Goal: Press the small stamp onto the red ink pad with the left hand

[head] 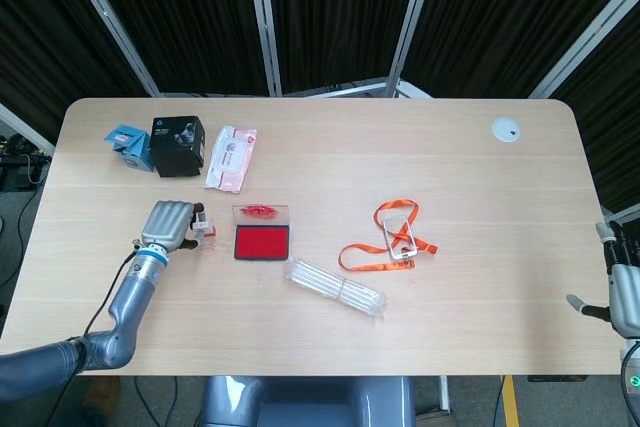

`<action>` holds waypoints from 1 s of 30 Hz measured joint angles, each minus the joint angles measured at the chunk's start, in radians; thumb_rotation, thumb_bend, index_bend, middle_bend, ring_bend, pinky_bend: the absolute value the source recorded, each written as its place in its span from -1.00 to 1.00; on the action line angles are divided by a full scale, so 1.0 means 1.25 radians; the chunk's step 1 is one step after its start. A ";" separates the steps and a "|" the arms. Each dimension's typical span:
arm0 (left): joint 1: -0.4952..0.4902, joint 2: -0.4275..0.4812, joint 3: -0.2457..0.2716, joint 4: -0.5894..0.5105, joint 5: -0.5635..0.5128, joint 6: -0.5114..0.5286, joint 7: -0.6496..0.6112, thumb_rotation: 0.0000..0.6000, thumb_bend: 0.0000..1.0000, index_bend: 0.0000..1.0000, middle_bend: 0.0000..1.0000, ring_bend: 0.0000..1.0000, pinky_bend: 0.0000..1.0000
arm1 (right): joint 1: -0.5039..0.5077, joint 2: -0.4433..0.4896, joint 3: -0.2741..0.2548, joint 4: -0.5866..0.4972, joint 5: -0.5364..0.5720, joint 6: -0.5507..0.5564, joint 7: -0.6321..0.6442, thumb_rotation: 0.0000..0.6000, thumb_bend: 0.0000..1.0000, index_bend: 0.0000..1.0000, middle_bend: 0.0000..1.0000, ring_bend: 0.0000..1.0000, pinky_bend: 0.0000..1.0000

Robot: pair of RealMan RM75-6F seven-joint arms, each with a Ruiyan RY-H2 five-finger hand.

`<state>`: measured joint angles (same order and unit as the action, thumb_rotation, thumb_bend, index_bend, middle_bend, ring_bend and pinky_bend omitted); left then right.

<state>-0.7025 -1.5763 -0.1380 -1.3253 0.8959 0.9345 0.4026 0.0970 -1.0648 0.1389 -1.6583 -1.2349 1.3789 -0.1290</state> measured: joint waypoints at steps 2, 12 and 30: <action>0.001 -0.005 0.003 0.008 0.001 -0.003 -0.001 1.00 -0.23 0.12 0.06 0.61 0.72 | 0.000 0.000 0.000 0.000 0.001 -0.001 -0.001 1.00 -1.00 -1.00 -1.00 -1.00 -1.00; 0.004 -0.036 0.007 0.051 0.008 -0.015 -0.011 1.00 -0.29 0.05 -0.04 0.60 0.71 | 0.000 0.000 0.000 0.002 0.005 -0.003 -0.001 1.00 -1.00 -1.00 -1.00 -1.00 -1.00; 0.011 -0.047 0.005 0.055 0.002 -0.015 0.009 1.00 -0.55 -0.21 -0.31 0.58 0.68 | -0.001 0.000 0.001 0.004 0.006 0.000 0.007 1.00 -1.00 -1.00 -1.00 -1.00 -1.00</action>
<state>-0.6890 -1.6353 -0.1316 -1.2566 0.8988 0.9154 0.4137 0.0953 -1.0650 0.1408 -1.6536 -1.2274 1.3786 -0.1196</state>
